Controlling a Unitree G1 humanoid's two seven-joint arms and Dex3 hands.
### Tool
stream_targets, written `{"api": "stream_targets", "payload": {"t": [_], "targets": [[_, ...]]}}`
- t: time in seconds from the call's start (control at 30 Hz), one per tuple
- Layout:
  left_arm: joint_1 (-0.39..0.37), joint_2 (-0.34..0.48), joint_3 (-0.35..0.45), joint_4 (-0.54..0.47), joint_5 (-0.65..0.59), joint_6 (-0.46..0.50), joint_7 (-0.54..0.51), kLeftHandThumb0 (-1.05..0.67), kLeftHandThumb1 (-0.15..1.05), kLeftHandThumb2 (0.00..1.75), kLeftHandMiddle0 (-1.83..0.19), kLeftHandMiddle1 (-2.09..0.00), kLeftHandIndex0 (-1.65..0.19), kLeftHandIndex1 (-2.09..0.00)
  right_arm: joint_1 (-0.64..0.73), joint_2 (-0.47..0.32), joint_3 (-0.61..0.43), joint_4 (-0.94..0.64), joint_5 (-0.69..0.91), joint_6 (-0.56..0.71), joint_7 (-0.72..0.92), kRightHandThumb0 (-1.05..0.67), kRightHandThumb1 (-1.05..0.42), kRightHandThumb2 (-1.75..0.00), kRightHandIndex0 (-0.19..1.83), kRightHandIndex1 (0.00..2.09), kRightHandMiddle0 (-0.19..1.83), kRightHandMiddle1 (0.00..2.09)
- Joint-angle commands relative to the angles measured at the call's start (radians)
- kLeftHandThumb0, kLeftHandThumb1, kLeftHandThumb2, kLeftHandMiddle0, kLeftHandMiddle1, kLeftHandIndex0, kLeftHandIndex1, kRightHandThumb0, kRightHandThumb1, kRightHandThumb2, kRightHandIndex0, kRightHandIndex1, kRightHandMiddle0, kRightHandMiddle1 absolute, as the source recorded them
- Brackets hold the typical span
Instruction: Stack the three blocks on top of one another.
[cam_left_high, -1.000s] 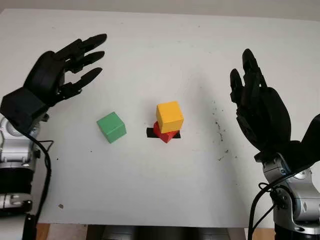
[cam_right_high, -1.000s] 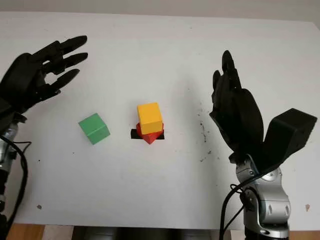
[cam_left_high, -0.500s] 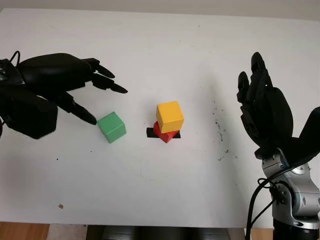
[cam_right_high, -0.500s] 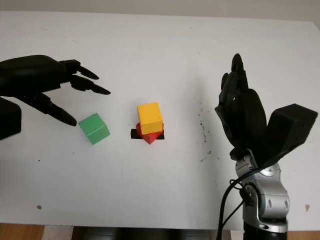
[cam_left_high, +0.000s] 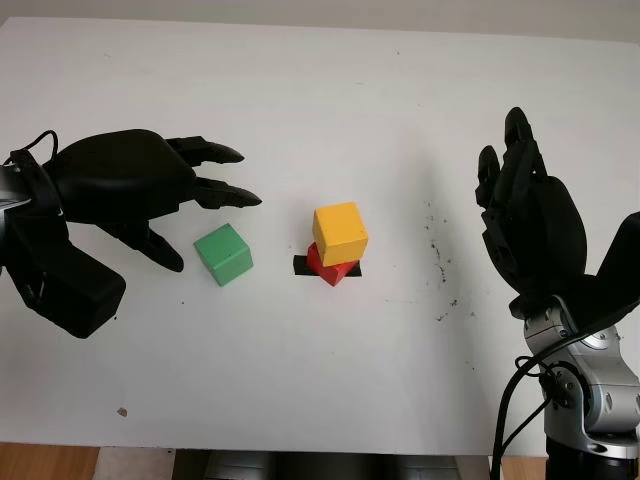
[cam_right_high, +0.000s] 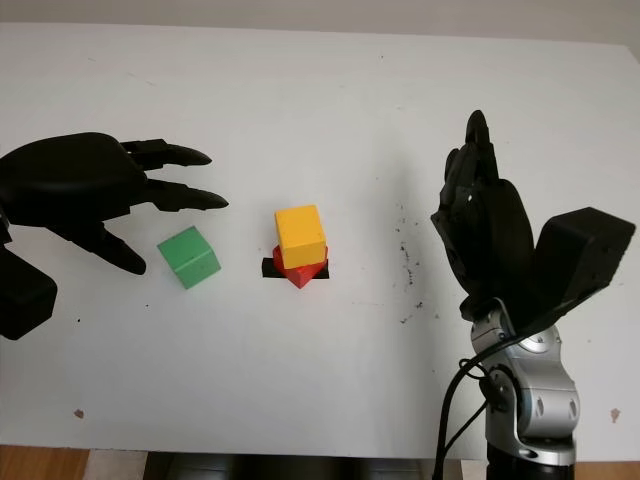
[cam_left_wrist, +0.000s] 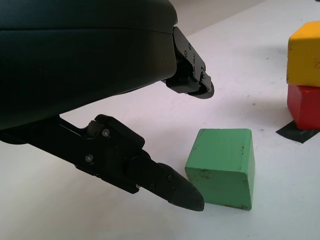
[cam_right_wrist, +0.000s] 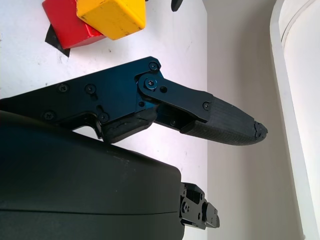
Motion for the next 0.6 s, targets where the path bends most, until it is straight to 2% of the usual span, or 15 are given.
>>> {"api": "stream_targets", "payload": {"t": [0.0,0.3,0.37,0.4,0.43,0.5,0.57], "targets": [[0.013,0.001,-0.015,0.000,0.001,-0.007,0.012,-0.53,0.83,0.06,0.01,-0.27,-0.37,-0.05,0.016,-0.005,-0.003,-0.025,0.004,0.006,0.003,-0.78,-1.05,-0.82,-0.19,0.00,-0.19,0.00],[0.030,-0.008,-0.031,0.000,-0.027,-0.012,0.020,-0.56,0.87,0.06,0.01,-0.32,-0.41,-0.07,0.021,-0.001,0.007,-0.021,-0.001,0.016,0.001,-0.79,-1.05,-0.80,-0.19,0.00,-0.19,0.00],[0.030,-0.013,-0.031,0.005,-0.013,-0.023,0.046,-0.57,0.89,0.06,0.07,-0.43,-0.42,-0.09,0.020,-0.004,0.006,-0.017,0.003,0.016,0.008,-0.79,-1.05,-0.80,-0.19,0.00,-0.19,0.00],[0.029,-0.015,-0.033,0.009,0.002,-0.031,0.062,-0.58,0.89,0.06,0.14,-0.60,-0.43,-0.14,0.018,-0.005,0.006,-0.015,0.003,0.015,0.009,-0.79,-1.05,-0.80,-0.19,0.00,-0.19,0.00],[0.028,-0.016,-0.034,0.013,0.012,-0.036,0.074,-0.58,0.90,0.06,0.16,-0.66,-0.41,-0.20,0.018,-0.005,0.006,-0.013,0.003,0.014,0.011,-0.78,-1.05,-0.81,-0.19,0.00,-0.19,0.00],[0.028,-0.019,-0.041,0.016,0.037,-0.035,0.089,-0.58,0.91,0.05,0.19,-0.71,-0.21,-0.61,0.015,-0.004,0.005,-0.013,0.003,0.018,0.011,-0.79,-1.05,-0.81,-0.19,0.00,-0.19,0.00],[0.028,-0.022,-0.047,0.014,0.057,-0.032,0.101,-0.59,0.92,0.05,0.19,-0.74,-0.15,-0.78,0.014,-0.005,0.005,-0.012,0.002,0.019,0.012,-0.79,-1.05,-0.81,-0.19,0.00,-0.19,0.00]]}}
